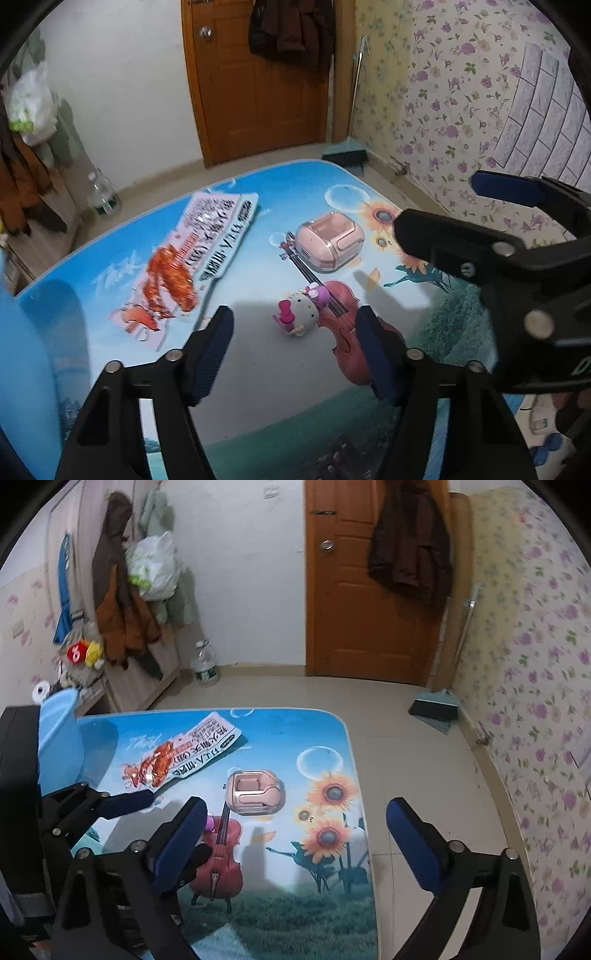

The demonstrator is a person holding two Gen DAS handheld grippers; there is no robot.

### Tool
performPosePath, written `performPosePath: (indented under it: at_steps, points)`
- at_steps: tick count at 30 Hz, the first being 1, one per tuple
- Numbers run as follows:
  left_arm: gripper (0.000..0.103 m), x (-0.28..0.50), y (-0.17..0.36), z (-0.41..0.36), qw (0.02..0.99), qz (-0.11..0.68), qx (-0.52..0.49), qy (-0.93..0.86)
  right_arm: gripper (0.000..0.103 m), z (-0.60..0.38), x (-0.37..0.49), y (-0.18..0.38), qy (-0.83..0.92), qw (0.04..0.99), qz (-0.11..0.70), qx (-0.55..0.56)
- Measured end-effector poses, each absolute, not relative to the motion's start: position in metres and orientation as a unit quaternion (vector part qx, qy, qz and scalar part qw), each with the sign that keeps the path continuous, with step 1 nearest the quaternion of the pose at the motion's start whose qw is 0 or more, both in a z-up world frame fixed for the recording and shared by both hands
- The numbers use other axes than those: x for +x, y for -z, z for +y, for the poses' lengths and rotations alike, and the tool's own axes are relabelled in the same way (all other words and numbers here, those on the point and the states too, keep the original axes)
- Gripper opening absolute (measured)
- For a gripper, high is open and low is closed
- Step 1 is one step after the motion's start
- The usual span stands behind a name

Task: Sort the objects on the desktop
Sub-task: 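Grasp the Hello Kitty figure with the left gripper while the right gripper grasps the pink case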

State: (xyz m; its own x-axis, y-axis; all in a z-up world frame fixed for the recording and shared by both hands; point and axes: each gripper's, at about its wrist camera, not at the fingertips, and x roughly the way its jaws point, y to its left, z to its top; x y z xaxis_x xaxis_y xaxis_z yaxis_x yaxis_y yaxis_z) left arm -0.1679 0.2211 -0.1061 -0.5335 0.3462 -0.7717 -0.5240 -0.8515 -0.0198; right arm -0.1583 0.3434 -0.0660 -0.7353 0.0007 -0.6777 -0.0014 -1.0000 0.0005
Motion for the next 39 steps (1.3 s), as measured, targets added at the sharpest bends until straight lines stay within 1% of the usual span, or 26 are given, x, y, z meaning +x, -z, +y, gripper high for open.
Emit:
performPosePath:
  at_steps: [3, 5, 6, 13, 15, 17, 21, 30, 36, 39]
  points:
    - [0.059, -0.174, 0.109, 0.221, 0.242, 0.106, -0.419, -0.869, 0.097, 0.344, -0.168, 0.070, -0.930, -0.002, -0.002, -0.368]
    - [0.053, -0.178, 0.112, 0.221, 0.239, 0.105, -0.428, -0.865, 0.097, 0.344, -0.174, 0.072, -0.929, -0.005, 0.001, -0.370]
    - [0.051, -0.179, 0.114, 0.221, 0.238, 0.104, -0.432, -0.863, 0.097, 0.345, -0.175, 0.073, -0.929, -0.005, 0.002, -0.370]
    - [0.048, -0.181, 0.115, 0.223, 0.236, 0.111, -0.433, -0.863, 0.097, 0.346, -0.188, 0.086, -0.925, -0.001, 0.011, -0.380]
    - [0.042, -0.179, 0.114, 0.224, 0.242, 0.113, -0.431, -0.862, 0.097, 0.347, -0.189, 0.088, -0.924, 0.000, 0.014, -0.383]
    - [0.033, -0.177, 0.113, 0.228, 0.249, 0.119, -0.428, -0.861, 0.097, 0.348, -0.190, 0.089, -0.923, 0.001, 0.017, -0.385]
    - [0.025, -0.177, 0.113, 0.230, 0.256, 0.123, -0.426, -0.859, 0.097, 0.347, -0.192, 0.089, -0.923, 0.001, 0.016, -0.385]
    - [0.024, -0.182, 0.112, 0.225, 0.259, 0.106, -0.426, -0.860, 0.097, 0.348, -0.195, 0.091, -0.922, 0.002, 0.016, -0.388]
    - [0.024, -0.177, 0.107, 0.222, 0.248, 0.121, -0.406, -0.871, 0.097, 0.346, -0.198, 0.094, -0.920, -0.001, 0.015, -0.391]
    - [0.024, -0.175, 0.106, 0.212, 0.235, 0.116, -0.404, -0.876, 0.097, 0.342, -0.200, 0.096, -0.919, -0.006, 0.018, -0.394]
